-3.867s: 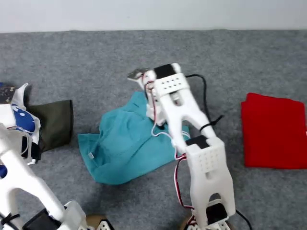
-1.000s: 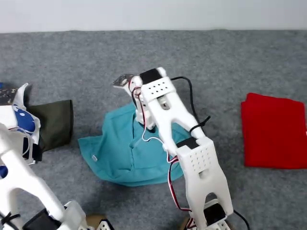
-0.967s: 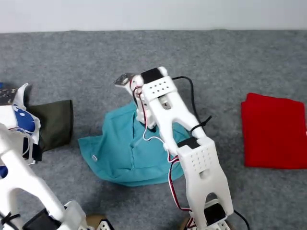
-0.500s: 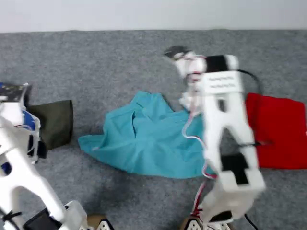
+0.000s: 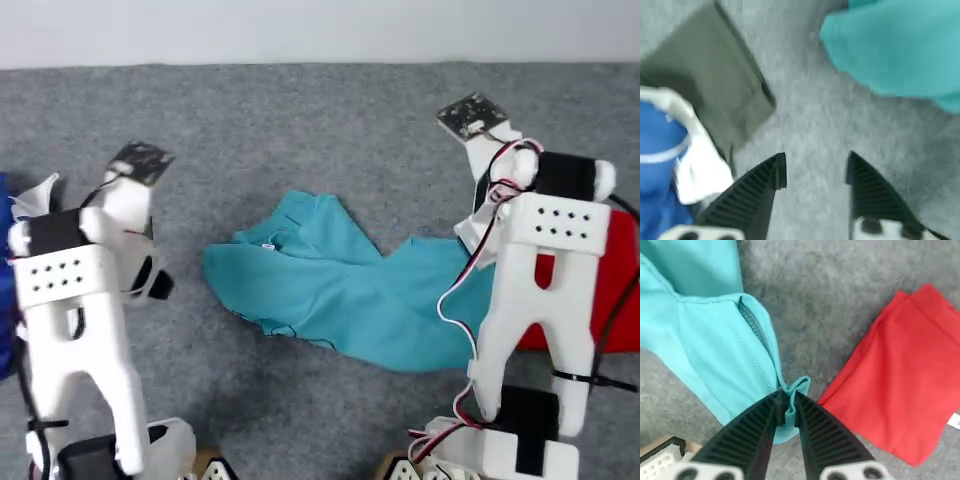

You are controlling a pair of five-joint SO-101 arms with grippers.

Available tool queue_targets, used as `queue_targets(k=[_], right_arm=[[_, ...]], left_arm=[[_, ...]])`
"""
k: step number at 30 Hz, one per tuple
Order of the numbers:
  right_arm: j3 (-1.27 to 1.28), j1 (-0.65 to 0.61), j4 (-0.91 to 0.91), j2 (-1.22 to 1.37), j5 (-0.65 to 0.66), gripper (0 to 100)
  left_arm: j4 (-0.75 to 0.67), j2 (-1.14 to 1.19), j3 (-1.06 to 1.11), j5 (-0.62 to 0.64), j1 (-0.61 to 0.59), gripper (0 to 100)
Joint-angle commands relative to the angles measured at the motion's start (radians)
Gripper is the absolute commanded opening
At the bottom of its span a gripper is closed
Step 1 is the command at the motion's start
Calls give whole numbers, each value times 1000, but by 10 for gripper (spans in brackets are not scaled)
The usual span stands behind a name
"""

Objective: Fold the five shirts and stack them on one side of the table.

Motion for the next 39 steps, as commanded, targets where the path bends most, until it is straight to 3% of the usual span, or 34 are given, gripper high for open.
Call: queue_targets(k=[1, 17, 25, 32, 37, 39], right_arm=[[6, -12, 41, -54, 3, 10], [20, -64, 38, -47, -32, 10], [20, -64, 38, -47, -32, 10], [20, -62, 38, -53, -32, 10], [18, -64, 38, -54, -32, 10], [14, -61, 38, -56, -32, 10]], left_arm=[[-72, 32, -16, 61, 63, 277], [-32, 657, -513, 23, 167, 283], [-5, 864, -599, -3, 189, 259], [60, 882, -599, -49, 226, 120], [68, 792, -599, -49, 224, 7], [83, 735, -599, -49, 218, 6]])
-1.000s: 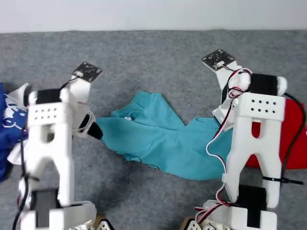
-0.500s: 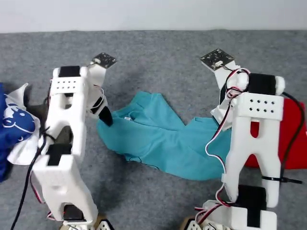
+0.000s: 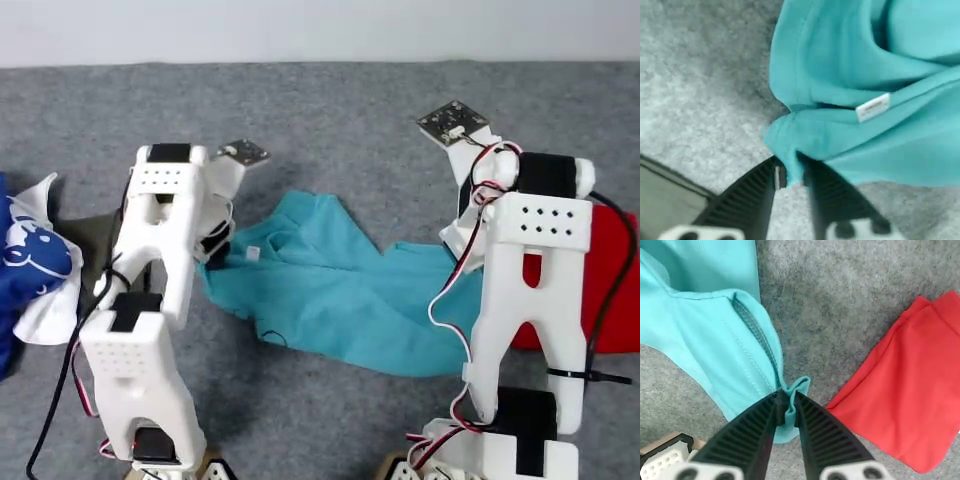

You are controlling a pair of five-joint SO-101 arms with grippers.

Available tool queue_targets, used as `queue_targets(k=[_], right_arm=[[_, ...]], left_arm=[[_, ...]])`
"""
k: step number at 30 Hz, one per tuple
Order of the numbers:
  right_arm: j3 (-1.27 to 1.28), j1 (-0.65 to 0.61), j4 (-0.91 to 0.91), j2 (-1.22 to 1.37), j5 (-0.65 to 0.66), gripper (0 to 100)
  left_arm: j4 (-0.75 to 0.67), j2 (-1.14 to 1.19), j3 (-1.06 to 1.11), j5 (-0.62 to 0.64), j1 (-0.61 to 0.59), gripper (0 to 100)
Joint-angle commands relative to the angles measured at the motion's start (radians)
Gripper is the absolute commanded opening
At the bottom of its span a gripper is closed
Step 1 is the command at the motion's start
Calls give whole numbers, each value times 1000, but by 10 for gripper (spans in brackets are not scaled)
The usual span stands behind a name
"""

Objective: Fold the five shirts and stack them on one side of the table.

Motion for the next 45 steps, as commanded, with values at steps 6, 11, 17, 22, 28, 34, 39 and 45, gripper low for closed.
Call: queue_targets(k=[6, 11, 17, 22, 28, 34, 39, 45], right_arm=[[-95, 1, 39, -113, -11, 10], [-227, 2, 38, -166, -11, 10], [-520, 19, 13, -171, -9, 10], [-713, 30, -140, -171, -3, 10], [-801, 28, -321, -173, -3, 10], [-822, 27, -512, -176, 28, 10], [-867, 30, -596, -185, 40, 10], [-973, 30, -598, -229, 98, 10]], left_arm=[[68, -356, -35, -6, -6, 5], [46, -559, -36, 127, -6, 5], [-71, -783, -36, 278, -6, 5], [-206, -913, -36, 328, -6, 5], [-334, -997, -36, 327, -6, 5], [-407, -1069, -36, 322, -6, 5], [-454, -1126, -36, 321, -8, 5], [-446, -1195, -36, 316, -8, 5]])
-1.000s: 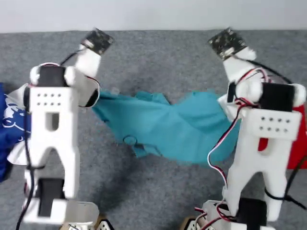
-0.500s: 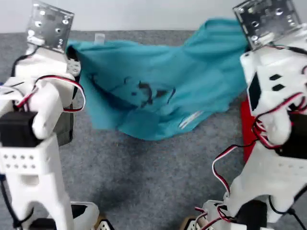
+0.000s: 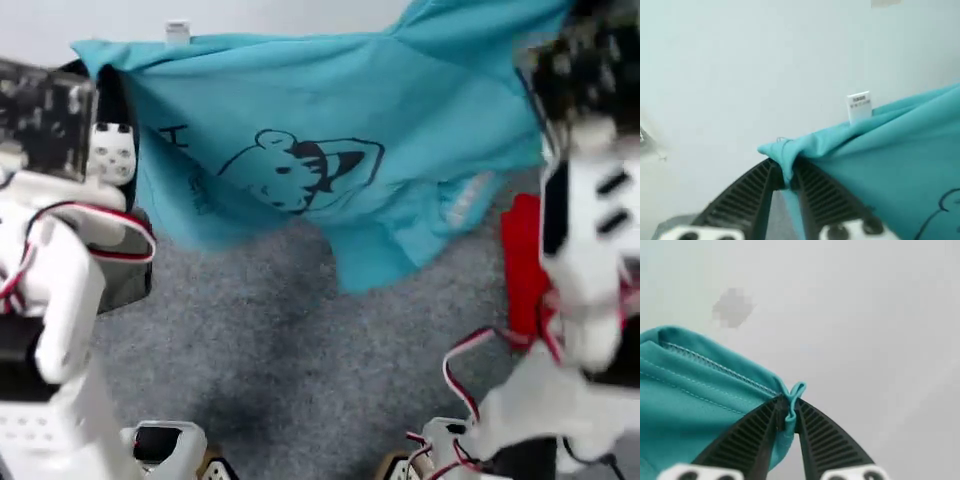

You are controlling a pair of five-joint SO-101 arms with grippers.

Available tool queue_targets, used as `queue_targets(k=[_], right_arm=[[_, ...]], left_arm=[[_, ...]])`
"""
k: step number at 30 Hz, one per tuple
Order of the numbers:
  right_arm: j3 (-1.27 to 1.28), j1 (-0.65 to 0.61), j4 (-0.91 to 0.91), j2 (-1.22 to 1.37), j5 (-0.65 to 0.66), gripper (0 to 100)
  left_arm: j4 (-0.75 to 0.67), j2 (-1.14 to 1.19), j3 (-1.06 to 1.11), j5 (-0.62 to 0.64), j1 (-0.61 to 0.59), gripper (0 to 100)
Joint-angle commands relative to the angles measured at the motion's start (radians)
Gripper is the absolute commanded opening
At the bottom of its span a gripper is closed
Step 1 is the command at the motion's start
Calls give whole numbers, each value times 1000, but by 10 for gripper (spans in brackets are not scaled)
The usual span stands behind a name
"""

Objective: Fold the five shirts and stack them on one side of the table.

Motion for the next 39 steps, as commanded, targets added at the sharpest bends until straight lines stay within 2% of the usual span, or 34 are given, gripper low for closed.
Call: queue_targets(k=[1, 5, 13, 18, 23, 29, 32, 39], right_arm=[[-84, 13, -35, -56, 52, 10], [-97, 13, -36, -77, 97, 10], [-89, 28, -19, -196, 98, 10], [-89, 133, 99, -239, 112, 11], [-26, 136, 245, -216, 112, 11], [219, 67, 283, -102, 109, 11], [350, 24, 242, -8, 104, 11], [454, -1, -51, 242, -5, 10]], left_arm=[[-11, -61, -36, -17, -5, 5], [57, -103, -35, -112, 2, 5], [163, -210, -35, -118, -5, 5], [290, -275, -35, -190, -5, 5], [370, -262, -21, -215, -5, 5], [354, -74, 94, -212, -5, 5], [307, 77, 148, -212, -5, 5], [66, 450, 163, -210, -5, 5]])
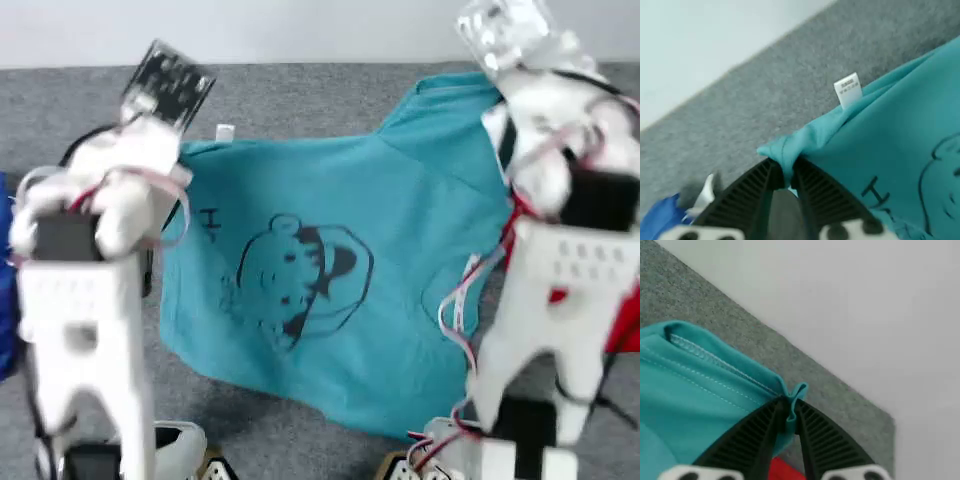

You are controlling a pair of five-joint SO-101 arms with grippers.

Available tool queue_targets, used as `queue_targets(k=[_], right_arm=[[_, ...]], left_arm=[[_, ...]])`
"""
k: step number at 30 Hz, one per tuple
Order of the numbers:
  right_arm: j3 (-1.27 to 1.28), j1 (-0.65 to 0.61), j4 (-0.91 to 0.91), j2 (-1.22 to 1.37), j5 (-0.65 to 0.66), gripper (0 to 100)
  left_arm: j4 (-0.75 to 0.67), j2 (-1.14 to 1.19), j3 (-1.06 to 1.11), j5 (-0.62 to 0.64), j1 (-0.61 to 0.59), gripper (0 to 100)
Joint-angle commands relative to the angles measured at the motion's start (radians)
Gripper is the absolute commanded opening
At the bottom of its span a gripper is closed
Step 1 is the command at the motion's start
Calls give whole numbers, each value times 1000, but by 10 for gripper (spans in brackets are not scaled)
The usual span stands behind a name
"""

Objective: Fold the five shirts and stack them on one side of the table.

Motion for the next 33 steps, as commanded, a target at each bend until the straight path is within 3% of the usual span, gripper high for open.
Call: queue_targets(k=[1, 10, 18, 25, 33], right_arm=[[-5, -12, -170, 96, -37, 10], [-8, -24, -587, 317, -32, 10], [-9, -44, -934, 443, 89, 10], [-6, -53, -891, 473, 123, 10], [-9, -53, -466, 441, 120, 10]], left_arm=[[-149, 169, -5, -6, -5, 5], [-434, 439, -51, -6, -6, 5], [-494, 663, -406, 92, -5, 5], [-293, 841, -653, 94, 5, 5], [72, 942, -776, 91, 3, 5]])
